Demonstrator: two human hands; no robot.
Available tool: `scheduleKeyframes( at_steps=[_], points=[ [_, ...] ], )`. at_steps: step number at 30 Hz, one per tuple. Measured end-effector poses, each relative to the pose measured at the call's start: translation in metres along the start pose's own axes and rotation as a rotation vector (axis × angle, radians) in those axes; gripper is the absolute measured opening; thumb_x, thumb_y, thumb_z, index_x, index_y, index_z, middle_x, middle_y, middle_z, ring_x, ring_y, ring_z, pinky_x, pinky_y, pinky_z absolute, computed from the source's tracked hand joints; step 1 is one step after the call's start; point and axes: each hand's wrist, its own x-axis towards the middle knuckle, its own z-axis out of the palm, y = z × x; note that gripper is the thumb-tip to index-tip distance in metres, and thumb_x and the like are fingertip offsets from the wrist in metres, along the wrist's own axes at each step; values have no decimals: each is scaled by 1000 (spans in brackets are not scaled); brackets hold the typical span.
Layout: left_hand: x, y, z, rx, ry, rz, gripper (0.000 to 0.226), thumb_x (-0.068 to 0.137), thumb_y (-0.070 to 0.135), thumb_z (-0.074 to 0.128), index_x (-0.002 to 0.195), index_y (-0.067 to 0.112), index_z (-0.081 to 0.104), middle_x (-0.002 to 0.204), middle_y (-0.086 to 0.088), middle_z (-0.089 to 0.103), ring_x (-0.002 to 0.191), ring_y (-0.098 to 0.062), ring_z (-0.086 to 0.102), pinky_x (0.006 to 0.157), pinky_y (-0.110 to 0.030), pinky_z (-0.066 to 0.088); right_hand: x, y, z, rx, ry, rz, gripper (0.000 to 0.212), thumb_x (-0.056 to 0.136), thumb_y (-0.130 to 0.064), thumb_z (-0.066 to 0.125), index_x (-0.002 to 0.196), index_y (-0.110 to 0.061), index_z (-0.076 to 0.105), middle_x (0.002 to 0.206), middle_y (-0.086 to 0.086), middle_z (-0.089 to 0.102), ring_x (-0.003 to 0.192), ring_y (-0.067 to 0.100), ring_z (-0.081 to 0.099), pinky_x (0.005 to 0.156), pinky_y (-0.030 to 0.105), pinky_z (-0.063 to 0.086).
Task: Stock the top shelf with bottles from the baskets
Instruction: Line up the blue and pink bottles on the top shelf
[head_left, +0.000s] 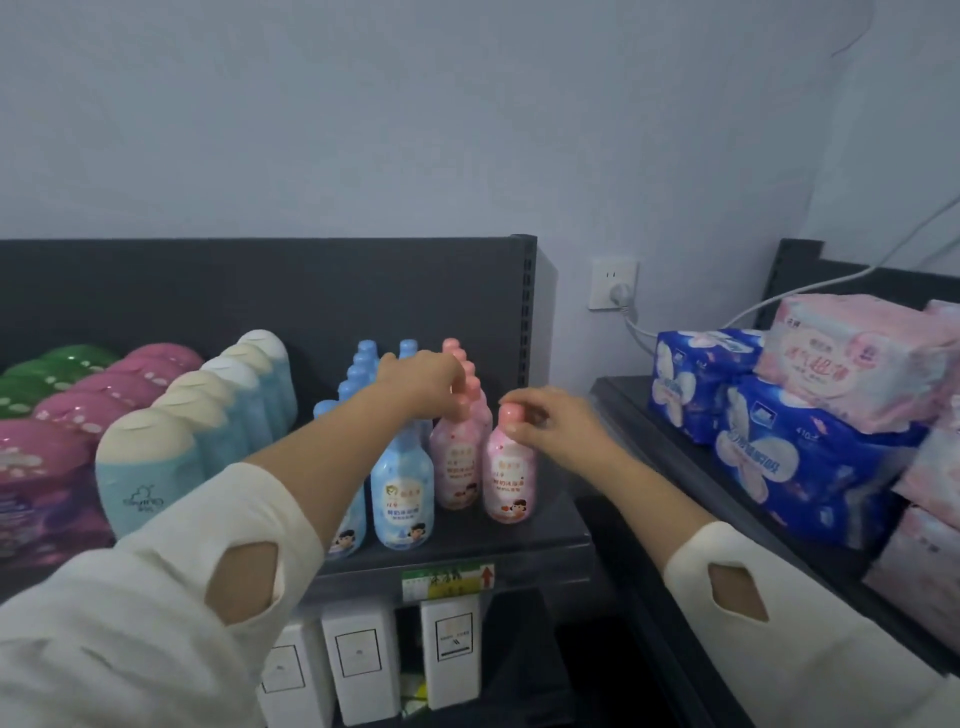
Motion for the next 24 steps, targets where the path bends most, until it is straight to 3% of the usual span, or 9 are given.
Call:
scheduleKeyframes(
  at_steps=[4, 6, 8, 10, 17, 20, 24],
  points=[
    [2, 1, 3, 6, 62, 17, 22, 83, 37, 58, 98, 22, 65, 95, 3, 60, 97, -19, 52, 74, -34, 31, 1, -5, -5, 54, -50, 3, 36, 88, -14, 65, 124, -18, 62, 109, -5, 63, 100, 7, 57, 73, 4, 42],
    [4, 4, 3, 3, 82, 24, 21, 85, 36, 56, 99, 22, 65, 85, 6, 54, 92, -17, 48, 80, -34, 33, 1, -8, -3, 53, -62, -14, 36, 87, -13, 66, 123, -18, 63, 109, -4, 65, 97, 6, 58, 68, -1, 41],
    [6, 6, 3, 7, 89, 43, 19, 87, 35, 55, 98, 23, 65, 74, 8, 44, 87, -15, 46, 89, -36, 32, 2, -12, 0, 47, -62, -23, 35, 86, -13, 67, 121, -19, 64, 108, -4, 66, 94, 4, 58, 68, -1, 41],
    [8, 5, 2, -6, 76, 56, 19, 86, 35, 57, 98, 24, 67, 73, 8, 42, 87, -15, 48, 88, -35, 31, 2, -14, 2, 57, -57, -19, 35, 85, -13, 68, 120, -19, 64, 103, -8, 64, 92, 2, 58, 65, -1, 42],
    [10, 3, 6, -50, 103, 102, 16, 81, 41, 60, 85, 28, 69, 87, 2, 50, 84, -18, 60, 75, -31, 34, 1, -14, 1, 57, -35, 6, 33, 82, -10, 71, 114, -17, 66, 97, -8, 64, 89, 3, 59, 69, 2, 43],
    [9, 2, 10, -75, 132, 115, 14, 82, 42, 59, 74, 31, 62, 91, 1, 54, 80, -14, 57, 80, -33, 36, 0, -16, 1, 44, -39, 11, 33, 83, -12, 70, 115, -17, 66, 98, -9, 63, 90, 3, 58, 67, 2, 42],
    [9, 2, 9, -45, 111, 108, 20, 86, 45, 56, 94, 31, 68, 96, 3, 62, 89, -11, 51, 90, -38, 37, -3, -20, 7, 56, -19, 7, 35, 83, -13, 70, 117, -16, 65, 99, -7, 64, 87, 1, 57, 64, -3, 40]
  ],
)
